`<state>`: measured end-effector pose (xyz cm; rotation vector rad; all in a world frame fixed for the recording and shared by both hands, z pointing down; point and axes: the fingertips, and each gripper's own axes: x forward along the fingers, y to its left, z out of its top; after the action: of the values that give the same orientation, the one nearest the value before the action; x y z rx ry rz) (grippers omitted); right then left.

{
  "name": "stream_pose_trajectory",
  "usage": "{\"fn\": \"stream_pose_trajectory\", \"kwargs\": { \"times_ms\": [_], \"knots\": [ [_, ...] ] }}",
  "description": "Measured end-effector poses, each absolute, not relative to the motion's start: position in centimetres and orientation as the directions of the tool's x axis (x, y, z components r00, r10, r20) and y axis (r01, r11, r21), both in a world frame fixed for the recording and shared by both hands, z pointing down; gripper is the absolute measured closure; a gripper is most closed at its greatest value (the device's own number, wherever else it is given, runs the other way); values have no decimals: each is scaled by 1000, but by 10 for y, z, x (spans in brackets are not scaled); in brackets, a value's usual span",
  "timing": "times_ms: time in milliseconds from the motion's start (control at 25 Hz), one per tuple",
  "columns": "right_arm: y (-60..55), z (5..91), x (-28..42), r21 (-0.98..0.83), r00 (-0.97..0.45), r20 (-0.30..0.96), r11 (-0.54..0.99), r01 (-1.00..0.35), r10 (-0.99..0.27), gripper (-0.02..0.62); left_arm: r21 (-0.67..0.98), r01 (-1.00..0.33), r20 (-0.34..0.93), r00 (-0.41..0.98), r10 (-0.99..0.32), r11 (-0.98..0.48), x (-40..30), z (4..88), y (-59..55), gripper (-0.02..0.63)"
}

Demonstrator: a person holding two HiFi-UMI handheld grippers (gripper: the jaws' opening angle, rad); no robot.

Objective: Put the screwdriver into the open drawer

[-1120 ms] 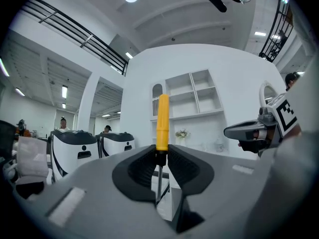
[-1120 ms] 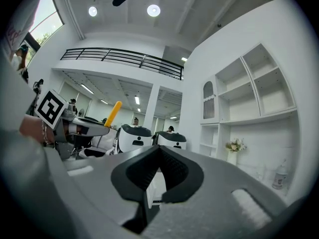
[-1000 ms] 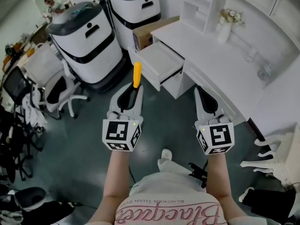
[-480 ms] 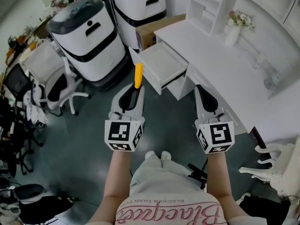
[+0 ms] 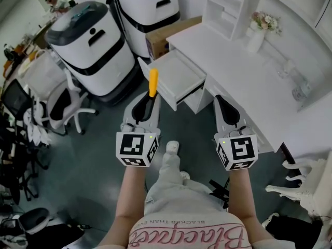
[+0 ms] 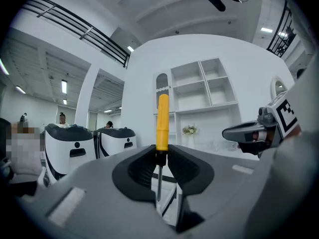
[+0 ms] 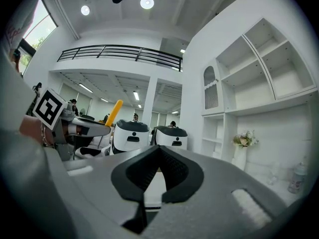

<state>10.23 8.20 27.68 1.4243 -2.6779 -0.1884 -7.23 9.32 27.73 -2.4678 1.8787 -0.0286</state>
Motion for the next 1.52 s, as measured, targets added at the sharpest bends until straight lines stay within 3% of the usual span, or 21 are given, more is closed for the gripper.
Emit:
{"fn": "stream_pose_trajectory", "kwargs": {
  "times_ms": [1520],
  "knots": [
    [-195,280,41,138,-417,78,424,-895,-906,594,-2,-930,-25,367,-930,-367,-150,271,-214,515]
  ]
}}
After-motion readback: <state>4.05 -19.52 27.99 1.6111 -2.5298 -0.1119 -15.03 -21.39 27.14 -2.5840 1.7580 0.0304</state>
